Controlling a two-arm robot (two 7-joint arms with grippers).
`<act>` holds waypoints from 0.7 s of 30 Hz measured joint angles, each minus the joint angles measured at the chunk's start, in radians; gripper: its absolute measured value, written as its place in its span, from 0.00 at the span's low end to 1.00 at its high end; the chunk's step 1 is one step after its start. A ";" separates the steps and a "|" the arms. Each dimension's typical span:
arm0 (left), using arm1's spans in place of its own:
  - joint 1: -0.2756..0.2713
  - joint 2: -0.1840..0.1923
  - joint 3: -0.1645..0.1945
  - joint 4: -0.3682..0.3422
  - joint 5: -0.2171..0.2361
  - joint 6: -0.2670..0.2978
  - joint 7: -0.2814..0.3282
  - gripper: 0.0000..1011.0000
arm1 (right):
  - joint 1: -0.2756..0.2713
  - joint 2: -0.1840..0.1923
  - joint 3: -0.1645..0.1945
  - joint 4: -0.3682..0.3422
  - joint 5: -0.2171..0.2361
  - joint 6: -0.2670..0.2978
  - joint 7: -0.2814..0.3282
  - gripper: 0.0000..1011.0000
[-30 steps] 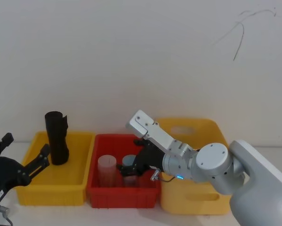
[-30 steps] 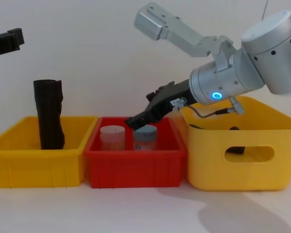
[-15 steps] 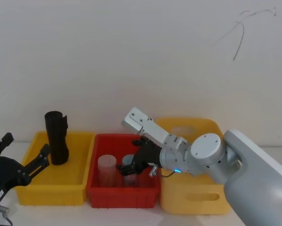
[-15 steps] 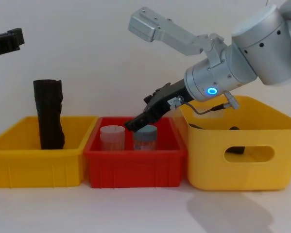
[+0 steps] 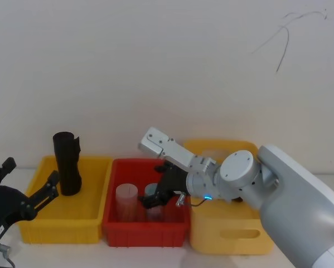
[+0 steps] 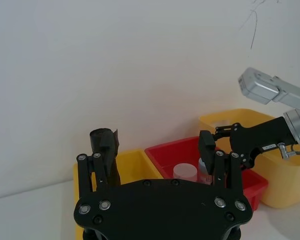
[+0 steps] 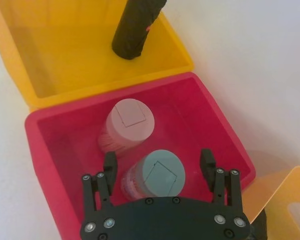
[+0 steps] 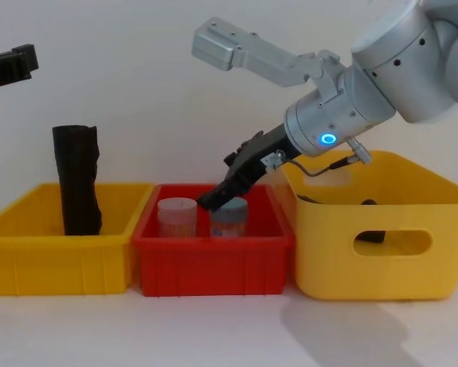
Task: Pick up the garbage bag with the one hand and transfer it to the other hand.
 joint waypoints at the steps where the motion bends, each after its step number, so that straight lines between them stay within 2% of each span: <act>1: 0.000 0.000 0.000 0.000 0.000 0.000 0.000 0.99 | 0.000 0.000 0.000 0.000 0.000 0.000 0.000 0.99; 13: 0.000 0.000 0.000 0.000 0.000 0.000 0.000 0.99 | 0.097 -0.069 -0.005 0.207 -0.019 -0.047 -0.001 0.99; 21: 0.000 0.000 0.000 0.000 0.000 0.000 0.000 0.99 | 0.142 -0.105 -0.002 0.316 -0.025 -0.074 -0.003 0.99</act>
